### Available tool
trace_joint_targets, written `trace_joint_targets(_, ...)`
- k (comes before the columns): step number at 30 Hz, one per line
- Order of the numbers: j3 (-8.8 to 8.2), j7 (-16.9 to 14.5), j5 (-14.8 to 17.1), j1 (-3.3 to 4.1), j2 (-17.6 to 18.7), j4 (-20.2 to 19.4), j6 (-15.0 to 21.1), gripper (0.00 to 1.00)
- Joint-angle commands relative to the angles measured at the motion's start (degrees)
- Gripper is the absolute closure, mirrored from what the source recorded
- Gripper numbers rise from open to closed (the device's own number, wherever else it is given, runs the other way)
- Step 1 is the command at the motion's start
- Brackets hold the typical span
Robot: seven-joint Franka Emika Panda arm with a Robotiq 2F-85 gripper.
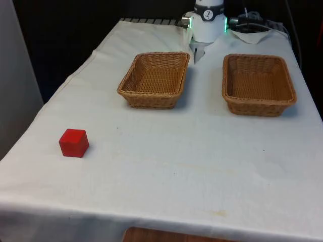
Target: Pick up the red cube and place it into the right basket.
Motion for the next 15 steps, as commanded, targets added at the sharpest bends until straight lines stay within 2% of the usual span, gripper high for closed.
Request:
trace_joint_targets(1, -0.11, -0.5, 0.5, -0.17, 1.1, 1.0, -0.2, 0.00)
trace_joint_targets(4, -0.34, -1.1, 0.8, -0.40, 2.6, 2.6, -0.3, 0.00)
trace_joint_targets(5, -0.34, -0.7, 0.2, -0.23, 1.9, 1.9, 0.1, 0.00)
trace_joint_targets(7, -0.63, -1.9, 1.1, -0.63, 4.4, 4.4, -0.3, 0.00)
trace_joint_targets(12, -1.20, -3.1, 1.5, -0.92, 7.2, 7.4, -0.2, 0.00)
trace_joint_targets(13, -1.26, -2.8, 1.2, -0.74, 7.2, 7.3, 0.1, 0.00)
trace_joint_targets(15, -1.38, -3.6, 1.7, -1.03, 8.4, 8.5, -0.1, 0.00)
